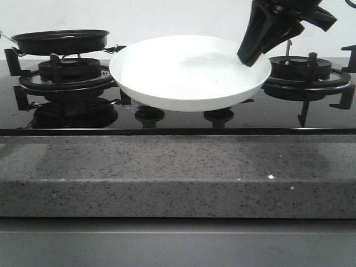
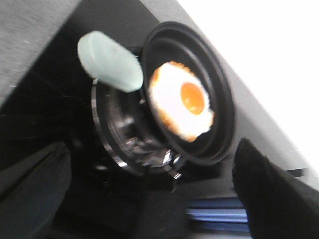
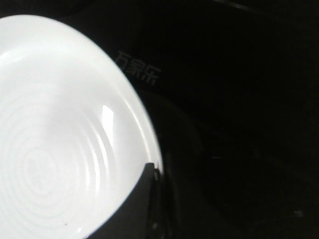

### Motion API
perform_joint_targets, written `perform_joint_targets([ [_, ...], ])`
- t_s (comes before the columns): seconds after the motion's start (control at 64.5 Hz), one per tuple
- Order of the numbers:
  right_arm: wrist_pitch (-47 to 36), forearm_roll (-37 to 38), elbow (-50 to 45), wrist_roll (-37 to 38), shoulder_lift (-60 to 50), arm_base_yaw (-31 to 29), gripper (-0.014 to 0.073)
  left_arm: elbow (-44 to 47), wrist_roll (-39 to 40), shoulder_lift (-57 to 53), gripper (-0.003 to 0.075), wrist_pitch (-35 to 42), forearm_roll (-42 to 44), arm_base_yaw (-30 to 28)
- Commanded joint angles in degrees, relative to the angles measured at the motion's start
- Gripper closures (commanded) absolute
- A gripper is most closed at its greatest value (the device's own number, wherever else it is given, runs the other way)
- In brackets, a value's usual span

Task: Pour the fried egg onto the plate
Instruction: 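Grasp the pale green pan handle with the left gripper and lift the pan, then swing the pan over the held plate and tilt it with the left gripper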

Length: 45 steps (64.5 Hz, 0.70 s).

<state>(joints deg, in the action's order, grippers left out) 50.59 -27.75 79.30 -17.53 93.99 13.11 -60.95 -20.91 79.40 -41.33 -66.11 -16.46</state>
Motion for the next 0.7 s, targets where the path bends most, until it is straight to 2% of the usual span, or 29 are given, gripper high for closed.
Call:
perform_joint_targets([
  [0.0, -1.83, -2.25, 1.47, -0.53, -2.76, 0.00, 0.0652, -3.72, -5.56, 2.48, 0.0071, -4.93, -11.77, -2.94],
  [0.093, -1.83, -2.25, 1.47, -0.53, -2.76, 0.00, 0.0652, -6.13, -5.68, 6.50, 0.0071, -8.02, -12.72, -3.76],
  [0.496, -1.83, -2.25, 1.47, -0.53, -2.76, 0.00, 0.0652, -19.43, -5.68, 21.58, 0.0071, -12.25, -12.85, -3.53],
  [0.682, -1.83, -2.25, 1.47, -0.53, -2.76, 0.00, 0.0652, -23.24, -5.68, 25.60, 0.0071, -17.44, -13.06, -2.77],
])
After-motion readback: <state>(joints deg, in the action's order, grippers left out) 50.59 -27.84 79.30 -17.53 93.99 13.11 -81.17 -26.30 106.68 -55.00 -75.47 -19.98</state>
